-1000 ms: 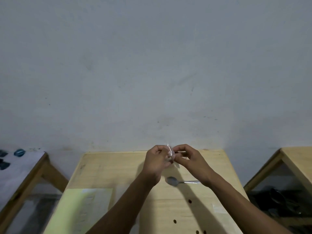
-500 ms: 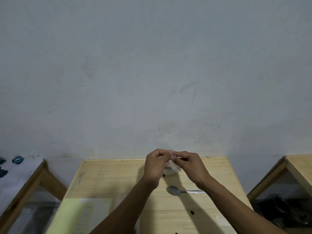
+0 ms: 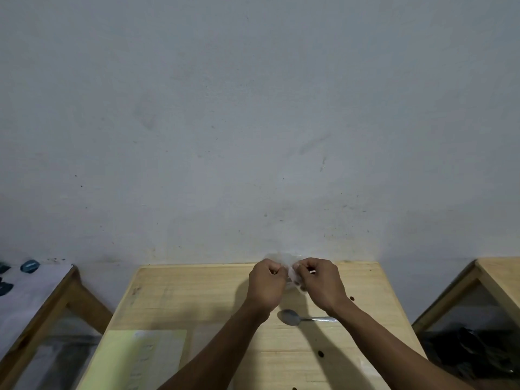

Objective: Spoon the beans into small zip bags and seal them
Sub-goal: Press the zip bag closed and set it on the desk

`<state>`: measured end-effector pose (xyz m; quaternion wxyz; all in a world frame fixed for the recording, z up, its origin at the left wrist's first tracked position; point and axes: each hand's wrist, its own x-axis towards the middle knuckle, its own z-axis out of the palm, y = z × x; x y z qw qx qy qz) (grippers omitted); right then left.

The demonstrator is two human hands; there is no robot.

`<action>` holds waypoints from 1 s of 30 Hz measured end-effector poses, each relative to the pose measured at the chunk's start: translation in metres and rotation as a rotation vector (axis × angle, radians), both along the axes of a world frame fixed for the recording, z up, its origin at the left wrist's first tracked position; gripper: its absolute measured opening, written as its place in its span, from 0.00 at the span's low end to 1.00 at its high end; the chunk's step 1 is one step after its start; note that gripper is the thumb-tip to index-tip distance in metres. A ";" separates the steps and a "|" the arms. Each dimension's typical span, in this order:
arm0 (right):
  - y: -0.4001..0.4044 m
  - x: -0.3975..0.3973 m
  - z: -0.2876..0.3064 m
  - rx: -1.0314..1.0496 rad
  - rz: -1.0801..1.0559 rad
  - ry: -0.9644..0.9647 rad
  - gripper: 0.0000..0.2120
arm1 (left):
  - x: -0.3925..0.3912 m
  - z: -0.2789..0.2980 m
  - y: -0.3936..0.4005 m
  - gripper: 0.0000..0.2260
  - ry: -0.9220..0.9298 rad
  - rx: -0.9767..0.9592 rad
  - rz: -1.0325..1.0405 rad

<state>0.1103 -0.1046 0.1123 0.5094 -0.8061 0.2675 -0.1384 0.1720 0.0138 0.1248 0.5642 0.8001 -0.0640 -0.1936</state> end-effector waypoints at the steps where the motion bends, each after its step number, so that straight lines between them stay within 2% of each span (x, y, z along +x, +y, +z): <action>1: 0.002 0.001 -0.003 -0.001 -0.014 0.004 0.11 | 0.000 0.000 0.001 0.07 -0.033 0.022 0.001; 7: 0.011 0.008 -0.013 -0.027 -0.074 0.000 0.12 | -0.001 0.007 0.010 0.09 -0.217 0.165 -0.046; 10: -0.003 0.009 -0.016 -0.061 -0.120 -0.022 0.13 | -0.005 0.000 0.016 0.09 -0.237 0.212 -0.104; 13: -0.005 0.006 -0.014 -0.039 -0.019 -0.009 0.11 | -0.005 -0.013 0.021 0.03 -0.301 0.182 -0.105; 16: -0.002 0.001 -0.014 -0.003 0.063 -0.010 0.11 | 0.001 -0.017 0.026 0.25 -0.354 0.137 -0.223; 18: 0.000 -0.001 -0.018 0.030 0.096 -0.008 0.10 | 0.007 -0.019 0.029 0.30 -0.360 0.151 -0.365; 20: 0.000 -0.003 -0.021 0.057 0.114 -0.004 0.10 | 0.011 -0.024 0.031 0.28 -0.329 0.204 -0.436; 26: 0.000 -0.007 -0.025 -0.087 0.071 -0.038 0.08 | 0.010 -0.033 0.032 0.17 -0.326 0.408 -0.413; 30: 0.005 -0.008 -0.027 -0.321 -0.041 -0.152 0.08 | 0.004 -0.034 0.025 0.14 -0.315 0.350 -0.375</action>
